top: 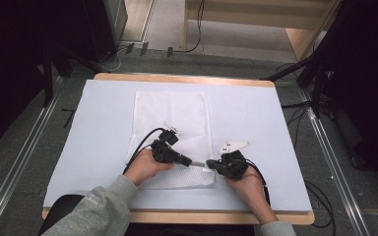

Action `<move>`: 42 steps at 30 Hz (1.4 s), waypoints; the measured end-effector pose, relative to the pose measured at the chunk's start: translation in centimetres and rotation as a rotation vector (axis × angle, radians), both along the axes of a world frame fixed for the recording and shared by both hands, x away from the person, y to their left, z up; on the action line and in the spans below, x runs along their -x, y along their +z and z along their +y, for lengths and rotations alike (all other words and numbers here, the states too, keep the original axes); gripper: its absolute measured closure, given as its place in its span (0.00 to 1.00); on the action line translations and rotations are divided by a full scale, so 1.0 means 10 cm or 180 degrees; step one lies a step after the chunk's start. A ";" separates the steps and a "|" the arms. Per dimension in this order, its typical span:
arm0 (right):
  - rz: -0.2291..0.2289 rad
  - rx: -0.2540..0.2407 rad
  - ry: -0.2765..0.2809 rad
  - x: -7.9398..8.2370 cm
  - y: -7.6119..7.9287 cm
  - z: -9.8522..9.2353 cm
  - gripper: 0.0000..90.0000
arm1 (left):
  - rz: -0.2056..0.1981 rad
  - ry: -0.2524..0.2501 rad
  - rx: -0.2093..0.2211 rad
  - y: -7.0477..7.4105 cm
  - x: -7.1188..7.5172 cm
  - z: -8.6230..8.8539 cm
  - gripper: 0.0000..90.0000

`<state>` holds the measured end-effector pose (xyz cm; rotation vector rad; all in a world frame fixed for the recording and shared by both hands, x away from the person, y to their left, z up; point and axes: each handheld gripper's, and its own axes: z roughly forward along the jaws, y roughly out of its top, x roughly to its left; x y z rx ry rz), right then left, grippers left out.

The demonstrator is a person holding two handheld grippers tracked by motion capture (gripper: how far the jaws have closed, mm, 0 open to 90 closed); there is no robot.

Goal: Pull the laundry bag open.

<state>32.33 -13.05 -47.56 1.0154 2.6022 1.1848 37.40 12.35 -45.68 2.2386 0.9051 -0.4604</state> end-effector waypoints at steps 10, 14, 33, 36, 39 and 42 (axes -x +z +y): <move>0.0012 0.0001 -0.0011 0.00 0.00 0.00 1.00 | 0.0042 0.0015 -0.0013 0.03 0.00 0.08 0.98; 0.0013 -0.0008 -0.0013 0.00 0.00 -0.01 1.00 | 0.0039 -0.0002 -0.0005 0.05 -0.01 0.11 0.98; 0.0018 -0.0018 -0.0008 0.00 0.00 -0.01 1.00 | 0.0077 0.0026 -0.0048 0.08 0.01 0.30 0.98; 0.0021 -0.0022 -0.0008 0.00 0.00 -0.01 1.00 | 0.0073 0.0012 -0.0052 0.09 0.01 0.33 0.98; 0.0020 -0.0024 -0.0005 0.00 -0.01 -0.01 1.00 | 0.0069 0.0019 -0.0043 0.10 0.02 0.36 0.98; 0.0016 -0.0025 -0.0004 0.00 -0.01 -0.01 1.00 | 0.0077 0.0036 -0.0038 0.11 0.02 0.39 0.98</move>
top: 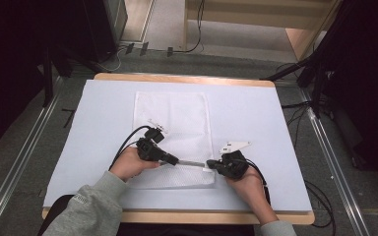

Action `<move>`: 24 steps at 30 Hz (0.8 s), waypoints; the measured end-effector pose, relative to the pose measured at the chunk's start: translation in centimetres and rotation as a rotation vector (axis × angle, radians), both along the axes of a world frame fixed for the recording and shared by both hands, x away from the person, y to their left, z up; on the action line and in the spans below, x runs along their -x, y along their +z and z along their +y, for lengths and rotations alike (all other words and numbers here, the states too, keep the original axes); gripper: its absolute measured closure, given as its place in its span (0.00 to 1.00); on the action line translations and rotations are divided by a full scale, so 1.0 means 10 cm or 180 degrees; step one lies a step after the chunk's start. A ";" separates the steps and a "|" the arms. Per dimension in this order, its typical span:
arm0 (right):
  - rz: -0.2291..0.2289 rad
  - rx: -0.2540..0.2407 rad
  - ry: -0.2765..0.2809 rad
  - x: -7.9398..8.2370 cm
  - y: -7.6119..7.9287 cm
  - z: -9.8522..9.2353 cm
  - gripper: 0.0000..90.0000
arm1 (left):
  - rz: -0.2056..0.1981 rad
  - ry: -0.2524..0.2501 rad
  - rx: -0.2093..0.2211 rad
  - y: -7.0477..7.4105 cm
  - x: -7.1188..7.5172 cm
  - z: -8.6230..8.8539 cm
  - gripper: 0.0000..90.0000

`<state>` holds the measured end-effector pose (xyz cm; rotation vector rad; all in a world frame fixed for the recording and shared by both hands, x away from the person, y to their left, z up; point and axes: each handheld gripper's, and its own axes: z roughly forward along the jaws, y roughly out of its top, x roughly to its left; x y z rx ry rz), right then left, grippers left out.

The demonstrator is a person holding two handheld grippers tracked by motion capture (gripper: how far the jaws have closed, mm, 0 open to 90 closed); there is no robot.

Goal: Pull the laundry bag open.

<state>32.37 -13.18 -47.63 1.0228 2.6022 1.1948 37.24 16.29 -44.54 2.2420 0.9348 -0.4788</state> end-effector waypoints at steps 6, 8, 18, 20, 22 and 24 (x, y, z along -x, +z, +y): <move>0.0004 -0.0003 0.0006 0.00 0.00 0.00 1.00 | 0.0008 0.0014 0.0019 0.01 -0.01 0.08 0.98; 0.0007 -0.0005 0.0005 0.00 0.00 0.00 1.00 | 0.0022 0.0007 0.0033 0.01 -0.01 0.09 0.98; 0.0012 -0.0005 0.0003 0.00 0.00 0.00 1.00 | 0.0029 -0.0011 -0.0012 0.01 0.00 0.08 0.98; 0.0015 -0.0003 -0.0001 0.00 0.00 0.00 1.00 | 0.0029 -0.0006 -0.0025 0.01 0.00 0.12 0.98; 0.0014 -0.0004 0.0000 0.00 0.00 0.00 1.00 | 0.0044 0.0010 -0.0007 0.02 -0.01 0.17 0.98; 0.0016 -0.0007 0.0000 0.00 0.00 0.00 1.00 | 0.0062 0.0039 0.0016 0.03 0.00 0.21 0.98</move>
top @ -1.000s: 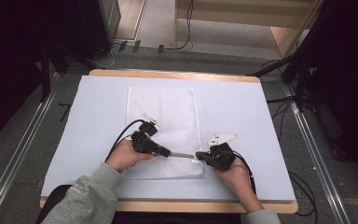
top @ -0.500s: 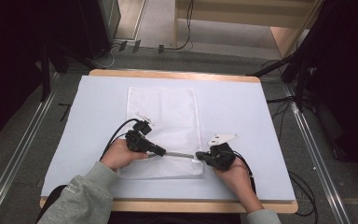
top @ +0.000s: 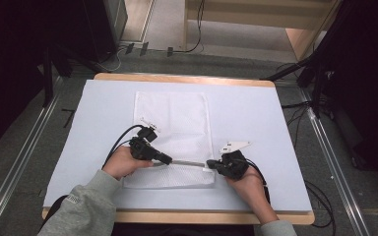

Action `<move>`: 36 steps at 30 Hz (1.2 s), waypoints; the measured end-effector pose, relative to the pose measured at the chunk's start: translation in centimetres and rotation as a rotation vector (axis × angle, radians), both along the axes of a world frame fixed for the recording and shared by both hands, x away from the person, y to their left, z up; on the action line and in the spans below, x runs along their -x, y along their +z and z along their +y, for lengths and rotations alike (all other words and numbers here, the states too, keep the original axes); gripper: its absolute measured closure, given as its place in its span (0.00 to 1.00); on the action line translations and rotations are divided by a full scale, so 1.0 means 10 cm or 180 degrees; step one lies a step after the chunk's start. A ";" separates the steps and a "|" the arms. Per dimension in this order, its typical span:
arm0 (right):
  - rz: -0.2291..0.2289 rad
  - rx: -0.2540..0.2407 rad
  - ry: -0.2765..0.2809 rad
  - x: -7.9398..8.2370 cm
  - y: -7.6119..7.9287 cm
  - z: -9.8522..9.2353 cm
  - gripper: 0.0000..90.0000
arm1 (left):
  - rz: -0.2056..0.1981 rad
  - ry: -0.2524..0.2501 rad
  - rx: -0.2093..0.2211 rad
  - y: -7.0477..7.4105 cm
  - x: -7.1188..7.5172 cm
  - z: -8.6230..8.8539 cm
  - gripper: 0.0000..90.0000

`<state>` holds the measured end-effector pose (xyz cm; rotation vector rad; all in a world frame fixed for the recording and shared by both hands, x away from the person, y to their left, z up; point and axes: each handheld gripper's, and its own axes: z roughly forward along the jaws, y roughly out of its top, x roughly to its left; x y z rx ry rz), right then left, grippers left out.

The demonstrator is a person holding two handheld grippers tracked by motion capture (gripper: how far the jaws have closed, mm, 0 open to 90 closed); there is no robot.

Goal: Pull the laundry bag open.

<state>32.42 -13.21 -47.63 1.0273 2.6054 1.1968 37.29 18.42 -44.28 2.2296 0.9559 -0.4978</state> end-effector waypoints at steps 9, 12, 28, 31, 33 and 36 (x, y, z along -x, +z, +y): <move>0.0016 -0.0011 -0.0005 0.00 0.00 0.00 1.00 | 0.0004 -0.0007 0.0002 0.01 0.01 0.10 0.98; 0.0014 -0.0013 -0.0004 0.00 0.00 0.00 1.00 | -0.0022 -0.0026 -0.0034 0.03 0.03 0.10 0.98; 0.0027 -0.0013 -0.0016 0.00 0.00 0.00 1.00 | -0.0020 0.0110 -0.0010 0.05 0.05 0.34 0.98; 0.0024 -0.0012 -0.0012 0.00 0.00 0.00 1.00 | -0.0037 0.0099 -0.0014 0.05 0.05 0.38 0.98; 0.0019 -0.0012 -0.0008 0.00 0.00 0.00 1.00 | -0.0035 0.0100 -0.0011 0.05 0.06 0.39 0.98; 0.0018 -0.0002 -0.0003 0.00 0.00 0.00 1.00 | -0.0036 0.0144 -0.0021 0.05 0.06 0.42 0.98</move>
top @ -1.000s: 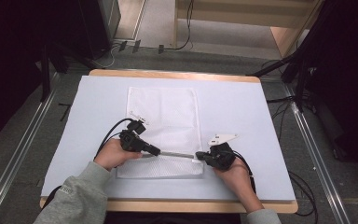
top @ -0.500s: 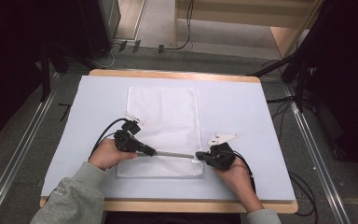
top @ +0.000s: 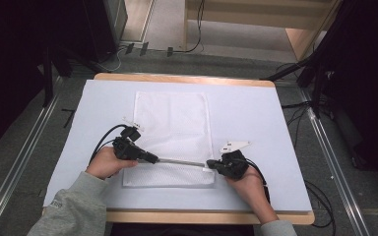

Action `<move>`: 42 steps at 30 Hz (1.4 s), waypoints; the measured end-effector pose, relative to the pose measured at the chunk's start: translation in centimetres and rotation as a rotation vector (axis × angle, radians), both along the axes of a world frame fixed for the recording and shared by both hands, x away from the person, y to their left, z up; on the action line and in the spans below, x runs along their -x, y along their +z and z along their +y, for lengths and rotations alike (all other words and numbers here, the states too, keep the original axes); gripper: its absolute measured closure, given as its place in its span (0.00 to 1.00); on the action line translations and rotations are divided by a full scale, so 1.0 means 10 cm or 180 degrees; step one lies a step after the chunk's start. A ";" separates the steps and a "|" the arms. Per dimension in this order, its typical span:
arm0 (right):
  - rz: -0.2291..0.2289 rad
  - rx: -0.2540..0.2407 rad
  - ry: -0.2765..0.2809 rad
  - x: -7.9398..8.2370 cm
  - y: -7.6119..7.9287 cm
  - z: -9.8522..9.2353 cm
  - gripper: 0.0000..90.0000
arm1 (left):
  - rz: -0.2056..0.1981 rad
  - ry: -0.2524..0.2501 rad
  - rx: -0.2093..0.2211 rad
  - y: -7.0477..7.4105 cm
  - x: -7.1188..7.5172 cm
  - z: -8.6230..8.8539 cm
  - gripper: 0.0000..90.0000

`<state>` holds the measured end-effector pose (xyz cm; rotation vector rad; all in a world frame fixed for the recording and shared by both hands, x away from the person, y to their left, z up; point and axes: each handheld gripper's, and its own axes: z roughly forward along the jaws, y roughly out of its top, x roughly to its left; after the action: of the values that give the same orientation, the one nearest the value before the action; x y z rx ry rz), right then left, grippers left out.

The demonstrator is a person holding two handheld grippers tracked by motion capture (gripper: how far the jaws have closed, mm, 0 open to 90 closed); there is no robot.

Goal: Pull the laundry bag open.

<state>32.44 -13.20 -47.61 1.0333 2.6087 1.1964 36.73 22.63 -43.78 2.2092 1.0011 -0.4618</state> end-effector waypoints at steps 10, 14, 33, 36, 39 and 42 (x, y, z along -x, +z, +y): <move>0.0001 0.0014 0.0027 -0.01 0.01 0.00 1.00 | -0.0006 0.0112 0.0005 0.01 0.03 0.13 0.98; 0.0011 0.0014 0.0052 -0.02 0.01 0.00 1.00 | -0.0005 0.0151 -0.0012 0.02 0.05 0.18 0.98; 0.0042 -0.0021 0.0040 -0.03 0.00 -0.01 1.00 | 0.0019 0.0226 -0.0076 0.01 0.06 0.33 0.98; 0.0049 -0.0018 0.0044 -0.03 0.00 -0.01 1.00 | 0.0053 0.0221 -0.0034 0.02 0.06 0.37 0.98; 0.0048 -0.0018 0.0055 -0.03 0.00 -0.01 1.00 | 0.0041 0.0212 -0.0055 0.02 0.08 0.36 0.98; 0.0053 -0.0015 0.0058 -0.03 0.00 -0.01 1.00 | 0.0037 0.0222 -0.0089 0.01 0.08 0.38 0.98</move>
<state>32.78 -13.34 -47.58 1.0270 2.6345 1.2036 35.94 26.48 -43.65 2.1909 1.0932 -0.4318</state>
